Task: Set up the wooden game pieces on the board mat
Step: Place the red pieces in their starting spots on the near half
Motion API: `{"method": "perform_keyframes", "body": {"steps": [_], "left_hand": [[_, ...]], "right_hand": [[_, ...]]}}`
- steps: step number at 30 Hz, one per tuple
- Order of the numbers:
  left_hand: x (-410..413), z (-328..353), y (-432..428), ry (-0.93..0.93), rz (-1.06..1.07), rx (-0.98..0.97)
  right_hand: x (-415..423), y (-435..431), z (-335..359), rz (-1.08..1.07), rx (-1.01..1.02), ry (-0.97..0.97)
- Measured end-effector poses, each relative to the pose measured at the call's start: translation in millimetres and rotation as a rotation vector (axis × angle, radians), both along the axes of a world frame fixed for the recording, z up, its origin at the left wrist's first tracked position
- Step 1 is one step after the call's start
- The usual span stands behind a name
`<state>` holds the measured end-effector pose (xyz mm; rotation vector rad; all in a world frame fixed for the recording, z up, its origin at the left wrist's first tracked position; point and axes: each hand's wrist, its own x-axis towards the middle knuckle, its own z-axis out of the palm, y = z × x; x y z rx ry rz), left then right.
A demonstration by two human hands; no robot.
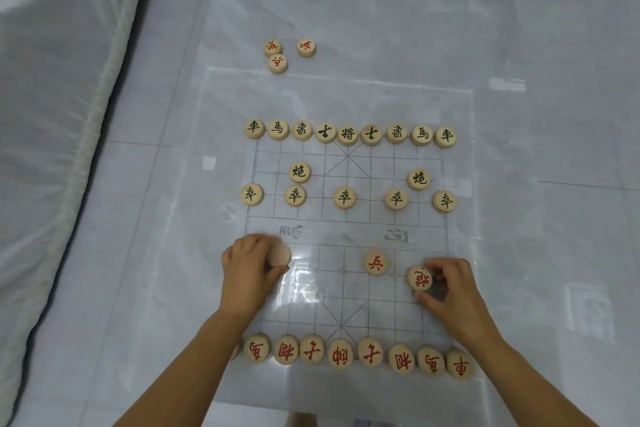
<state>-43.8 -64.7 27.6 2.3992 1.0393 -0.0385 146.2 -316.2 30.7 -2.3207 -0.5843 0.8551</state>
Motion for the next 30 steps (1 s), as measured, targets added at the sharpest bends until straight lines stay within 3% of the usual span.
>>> {"method": "perform_keyframes", "body": {"steps": [7, 13, 17, 24, 30], "left_hand": [[-20.6, 1.8, 3.5, -0.005, -0.057, -0.021], [-46.6, 10.9, 21.6, 0.029, 0.278, -0.154], [-56.7, 9.4, 18.4, 0.032, 0.162, -0.208], [-50.0, 9.5, 7.4, 0.013, 0.263, -0.276], [-57.9, 12.1, 1.8, 0.003, 0.199, -0.265]], "right_hand": [[3.8, -1.6, -3.0, 0.011, 0.030, 0.010], [4.9, -3.0, -2.9, 0.014, 0.038, 0.009], [5.8, -4.0, -4.4, 0.017, 0.049, 0.002], [5.5, -3.4, -4.4, 0.019, 0.043, 0.008], [3.9, -3.1, -5.0, 0.017, 0.043, 0.000]]}}
